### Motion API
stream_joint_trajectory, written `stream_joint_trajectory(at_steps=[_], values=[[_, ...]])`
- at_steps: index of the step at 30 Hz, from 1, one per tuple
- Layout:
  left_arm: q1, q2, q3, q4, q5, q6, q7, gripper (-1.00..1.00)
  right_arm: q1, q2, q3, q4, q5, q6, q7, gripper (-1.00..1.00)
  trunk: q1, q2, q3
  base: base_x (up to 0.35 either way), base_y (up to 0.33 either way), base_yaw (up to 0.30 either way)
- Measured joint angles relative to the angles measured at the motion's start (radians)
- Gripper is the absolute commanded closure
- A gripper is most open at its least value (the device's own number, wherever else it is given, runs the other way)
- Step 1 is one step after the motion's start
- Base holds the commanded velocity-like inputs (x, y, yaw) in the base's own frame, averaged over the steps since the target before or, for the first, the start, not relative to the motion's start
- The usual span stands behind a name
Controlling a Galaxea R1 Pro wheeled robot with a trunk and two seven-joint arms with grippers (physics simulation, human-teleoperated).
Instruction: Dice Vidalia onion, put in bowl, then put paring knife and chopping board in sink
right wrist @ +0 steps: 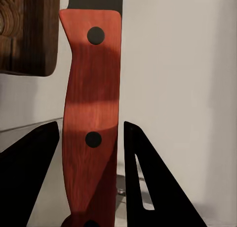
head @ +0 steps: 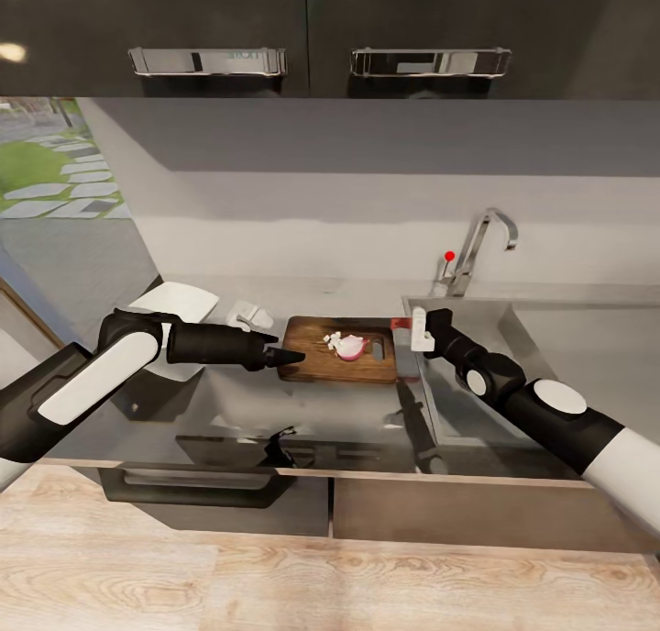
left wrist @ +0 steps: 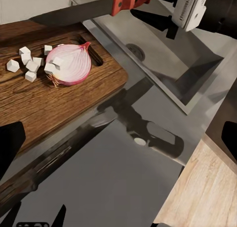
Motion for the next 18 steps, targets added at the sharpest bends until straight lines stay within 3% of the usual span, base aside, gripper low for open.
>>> stream_joint_trajectory(at_steps=[3, 11, 18], values=[[0.000, 0.000, 0.000, 0.000, 0.000, 0.000, 0.000, -1.00, 0.000, -0.001, 0.002, 0.001, 0.000, 0.001, 0.000, 1.00, 0.000, 0.000, 0.000, 0.000, 0.000, 0.000], [0.000, 0.000, 0.000, -0.001, 0.000, 0.000, 0.000, -1.00, 0.000, 0.000, 0.008, 0.002, 0.000, 0.002, 0.000, 1.00, 0.031, -0.056, -0.025, 0.000, 0.000, 0.000], [0.000, 0.000, 0.000, -0.002, 0.000, 0.000, 0.000, -1.00, 0.000, -0.001, 0.061, 0.004, 0.001, 0.002, -0.001, 1.00, 0.042, -0.077, -0.035, 0.000, 0.000, 0.000]])
